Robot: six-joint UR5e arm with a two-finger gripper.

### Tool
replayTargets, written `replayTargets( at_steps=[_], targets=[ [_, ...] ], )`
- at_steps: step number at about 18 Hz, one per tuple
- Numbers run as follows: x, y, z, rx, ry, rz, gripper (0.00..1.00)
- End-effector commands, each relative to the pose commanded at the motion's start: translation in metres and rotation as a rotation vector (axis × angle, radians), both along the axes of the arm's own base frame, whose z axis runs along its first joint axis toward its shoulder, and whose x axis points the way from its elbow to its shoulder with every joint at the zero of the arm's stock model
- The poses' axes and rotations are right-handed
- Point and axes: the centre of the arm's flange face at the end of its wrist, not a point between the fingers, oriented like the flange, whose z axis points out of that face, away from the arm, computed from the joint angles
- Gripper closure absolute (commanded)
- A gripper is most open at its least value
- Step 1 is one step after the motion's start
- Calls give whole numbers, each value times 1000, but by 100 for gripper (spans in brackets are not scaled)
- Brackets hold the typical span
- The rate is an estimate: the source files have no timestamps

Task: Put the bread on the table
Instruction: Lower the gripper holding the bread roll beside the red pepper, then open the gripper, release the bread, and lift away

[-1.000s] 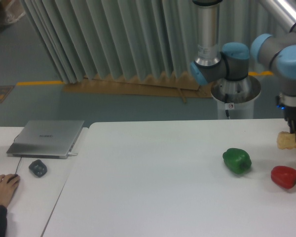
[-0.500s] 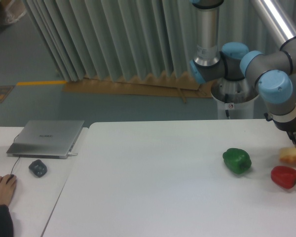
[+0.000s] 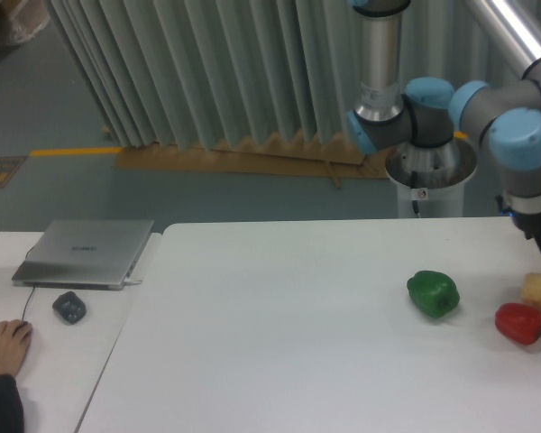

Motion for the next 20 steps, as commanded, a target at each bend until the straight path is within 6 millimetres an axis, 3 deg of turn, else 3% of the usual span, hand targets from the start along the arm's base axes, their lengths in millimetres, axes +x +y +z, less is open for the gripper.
replayTargets(
  at_steps=[5,8,14,20],
  targets=[
    [-26,-17,41,62,-34,51,0],
    [-38,-21,45,66,-63,60,0],
    [-59,-33,27,41,-92,-110,0],
    [-86,-33,-12,65,-97,-121,0]
  ],
)
